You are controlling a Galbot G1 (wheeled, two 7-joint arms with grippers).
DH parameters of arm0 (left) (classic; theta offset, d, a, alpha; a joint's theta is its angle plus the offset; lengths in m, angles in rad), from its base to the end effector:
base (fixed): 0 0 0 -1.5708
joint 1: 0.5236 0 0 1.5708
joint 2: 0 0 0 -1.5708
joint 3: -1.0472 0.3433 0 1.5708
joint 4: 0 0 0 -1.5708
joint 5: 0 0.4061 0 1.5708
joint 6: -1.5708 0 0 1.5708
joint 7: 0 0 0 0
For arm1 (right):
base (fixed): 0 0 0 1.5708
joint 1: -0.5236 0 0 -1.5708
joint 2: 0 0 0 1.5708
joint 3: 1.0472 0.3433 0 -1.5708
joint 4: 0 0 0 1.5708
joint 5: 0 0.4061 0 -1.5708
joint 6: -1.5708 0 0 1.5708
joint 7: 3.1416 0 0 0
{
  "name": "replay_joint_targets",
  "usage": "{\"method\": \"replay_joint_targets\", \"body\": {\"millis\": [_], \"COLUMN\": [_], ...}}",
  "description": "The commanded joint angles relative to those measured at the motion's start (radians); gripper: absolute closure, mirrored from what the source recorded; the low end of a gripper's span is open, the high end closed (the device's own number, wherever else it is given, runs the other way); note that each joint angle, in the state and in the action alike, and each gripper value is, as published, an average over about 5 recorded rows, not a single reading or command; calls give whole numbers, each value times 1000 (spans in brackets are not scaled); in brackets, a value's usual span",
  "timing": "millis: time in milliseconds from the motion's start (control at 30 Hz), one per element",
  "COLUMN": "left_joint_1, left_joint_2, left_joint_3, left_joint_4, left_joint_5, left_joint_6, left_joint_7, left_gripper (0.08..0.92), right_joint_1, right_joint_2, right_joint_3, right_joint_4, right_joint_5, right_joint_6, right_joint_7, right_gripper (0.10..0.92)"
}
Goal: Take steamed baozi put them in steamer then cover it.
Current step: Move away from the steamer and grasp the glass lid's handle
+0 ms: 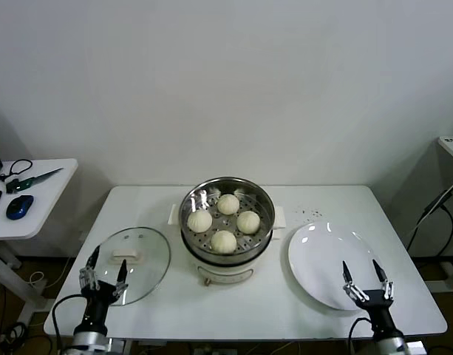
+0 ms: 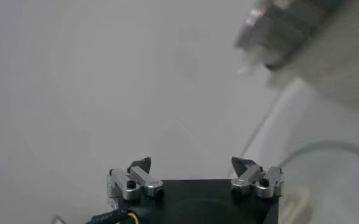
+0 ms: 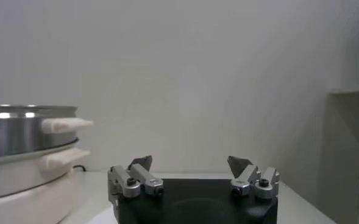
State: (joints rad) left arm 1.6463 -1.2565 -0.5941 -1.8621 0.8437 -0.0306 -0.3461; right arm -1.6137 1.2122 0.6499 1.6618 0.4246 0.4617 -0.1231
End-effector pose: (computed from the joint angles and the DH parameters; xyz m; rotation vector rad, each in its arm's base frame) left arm 0.2037 0.0961 -0.3898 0.1353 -2.6001 -1.7184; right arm 0.1941 -0.1552 -0.4423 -0.0346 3.1132 0.0161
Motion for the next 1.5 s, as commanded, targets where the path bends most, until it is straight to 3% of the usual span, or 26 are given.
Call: {"method": "replay_joint_targets", "body": {"millis": [33, 200, 667, 1167, 1267, 1500], "left_joint_1": [-61, -121, -283, -383, -379, -373], "left_joint_2": [24, 9, -36, -4, 0, 5], "left_joint_3": [-1, 2, 30, 48, 51, 50], "left_joint_4": [236, 317, 400, 498, 505, 523], "left_joint_5": [512, 539, 556, 509, 492, 475], "left_joint_6": [1, 23, 136, 128, 101, 55], "left_joint_7": [-118, -115, -64, -59, -60, -79], "left_gripper": [177, 177, 177, 185, 236, 440], "right_joint_1": [-72, -72, -98, -110, -106, -102], "right_joint_2": [97, 107, 121, 124, 124, 123], "right_joint_3": [-8, -12, -16, -20, -19, -22], "right_joint_4": [-11, -15, -8, -5, -7, -13], "right_joint_5": [-62, -68, -66, -57, -55, -53], "right_joint_6": [67, 70, 89, 97, 95, 90], "right_joint_7": [19, 26, 37, 36, 37, 39], "right_gripper": [203, 203, 203, 203, 203, 203]}}
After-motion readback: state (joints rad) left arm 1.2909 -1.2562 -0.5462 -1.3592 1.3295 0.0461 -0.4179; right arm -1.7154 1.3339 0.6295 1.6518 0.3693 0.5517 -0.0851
